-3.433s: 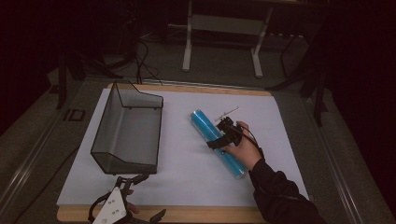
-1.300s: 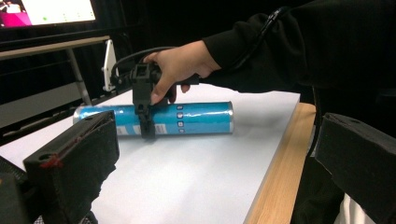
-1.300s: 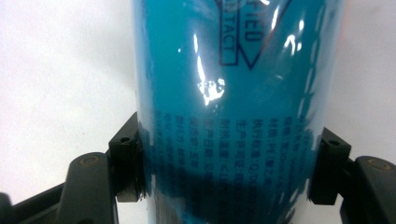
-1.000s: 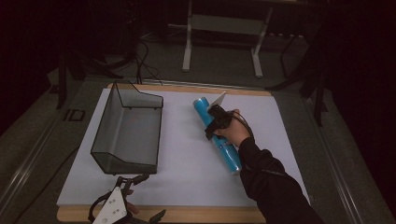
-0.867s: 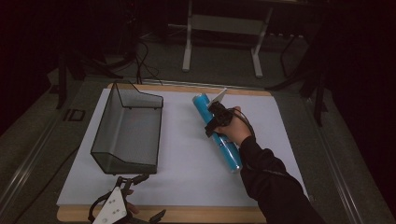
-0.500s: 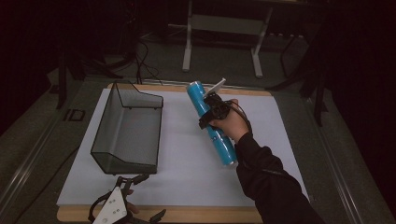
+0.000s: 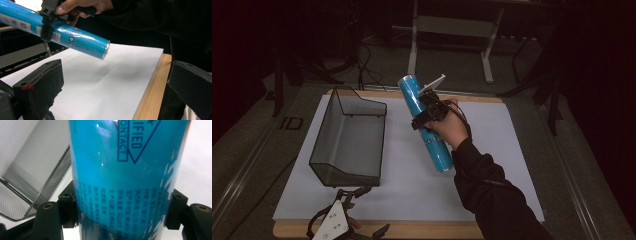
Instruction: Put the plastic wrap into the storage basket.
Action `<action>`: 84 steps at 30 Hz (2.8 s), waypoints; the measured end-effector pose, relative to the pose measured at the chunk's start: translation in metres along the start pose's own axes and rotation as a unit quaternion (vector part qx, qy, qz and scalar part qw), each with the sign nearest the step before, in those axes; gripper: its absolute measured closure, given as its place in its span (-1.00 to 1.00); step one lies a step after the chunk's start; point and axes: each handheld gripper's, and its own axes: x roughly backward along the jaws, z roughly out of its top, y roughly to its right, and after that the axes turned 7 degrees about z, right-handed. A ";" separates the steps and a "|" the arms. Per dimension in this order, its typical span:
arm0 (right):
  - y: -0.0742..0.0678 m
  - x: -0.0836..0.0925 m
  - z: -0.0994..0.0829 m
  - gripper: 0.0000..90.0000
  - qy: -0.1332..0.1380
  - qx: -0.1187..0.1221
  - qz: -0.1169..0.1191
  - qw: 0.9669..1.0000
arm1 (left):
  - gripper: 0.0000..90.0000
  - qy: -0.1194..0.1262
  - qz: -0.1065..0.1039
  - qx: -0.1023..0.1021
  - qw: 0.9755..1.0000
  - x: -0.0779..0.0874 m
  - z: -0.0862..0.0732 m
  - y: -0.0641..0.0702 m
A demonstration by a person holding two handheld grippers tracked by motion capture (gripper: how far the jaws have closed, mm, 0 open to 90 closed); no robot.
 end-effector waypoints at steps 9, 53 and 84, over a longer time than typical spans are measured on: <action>-0.026 0.010 0.016 -0.30 0.040 0.013 0.018 0.999 | -0.99 0.000 0.001 -0.001 1.000 0.001 0.000 0.000; -0.142 -0.059 0.075 -0.30 0.158 0.006 0.084 0.984 | -0.99 0.006 0.024 0.005 1.000 0.011 -0.001 -0.002; -0.111 -0.132 0.049 -0.32 0.118 -0.100 0.046 0.987 | -0.99 0.009 0.015 0.008 1.000 0.011 0.000 -0.004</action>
